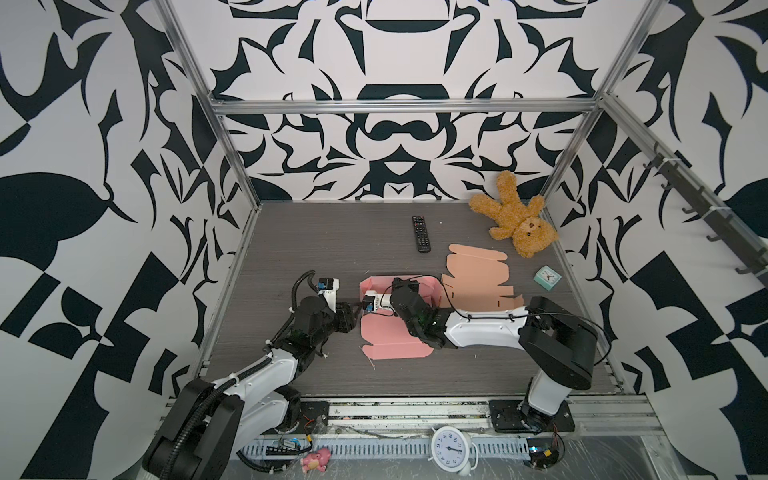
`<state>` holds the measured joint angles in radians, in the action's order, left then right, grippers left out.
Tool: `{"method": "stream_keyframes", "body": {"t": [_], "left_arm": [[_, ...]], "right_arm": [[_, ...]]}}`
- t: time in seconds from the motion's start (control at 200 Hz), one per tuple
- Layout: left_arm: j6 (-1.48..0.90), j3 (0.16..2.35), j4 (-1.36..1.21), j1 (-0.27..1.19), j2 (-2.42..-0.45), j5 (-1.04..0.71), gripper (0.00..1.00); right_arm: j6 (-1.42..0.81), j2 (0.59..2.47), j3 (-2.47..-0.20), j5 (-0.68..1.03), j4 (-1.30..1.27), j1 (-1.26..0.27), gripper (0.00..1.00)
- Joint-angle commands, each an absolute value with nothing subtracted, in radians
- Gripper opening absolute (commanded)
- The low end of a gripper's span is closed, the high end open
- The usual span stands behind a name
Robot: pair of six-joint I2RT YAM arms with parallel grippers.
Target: Fold the paper box
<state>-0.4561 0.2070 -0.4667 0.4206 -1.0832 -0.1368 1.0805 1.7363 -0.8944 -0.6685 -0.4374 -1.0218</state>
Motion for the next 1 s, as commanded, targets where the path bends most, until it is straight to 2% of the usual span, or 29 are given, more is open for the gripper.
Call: {"method": "stream_keyframes", "body": {"t": [0.0,0.18,0.585,0.995], "left_arm": [[-0.443,0.243,-0.459,0.414,-1.097,-0.155,0.59],[-0.41,0.283,-0.444,0.385,-1.119,-0.17,0.59],[-0.446,0.288,-0.613,0.371,-1.31,-0.273,0.59],[-0.453,0.243,-0.67,0.371,-1.306,-0.278,0.6]], "right_arm": [[1.069,1.722,-0.902,-0.671,-0.459,-1.012,0.0],[1.086,1.746,-0.91,-0.68,-0.477,-1.008,0.0],[1.133,1.836,-0.986,-0.657,-0.488,-1.006,0.0],[1.205,1.846,-0.991,-0.606,-0.613,-1.004,0.0]]}}
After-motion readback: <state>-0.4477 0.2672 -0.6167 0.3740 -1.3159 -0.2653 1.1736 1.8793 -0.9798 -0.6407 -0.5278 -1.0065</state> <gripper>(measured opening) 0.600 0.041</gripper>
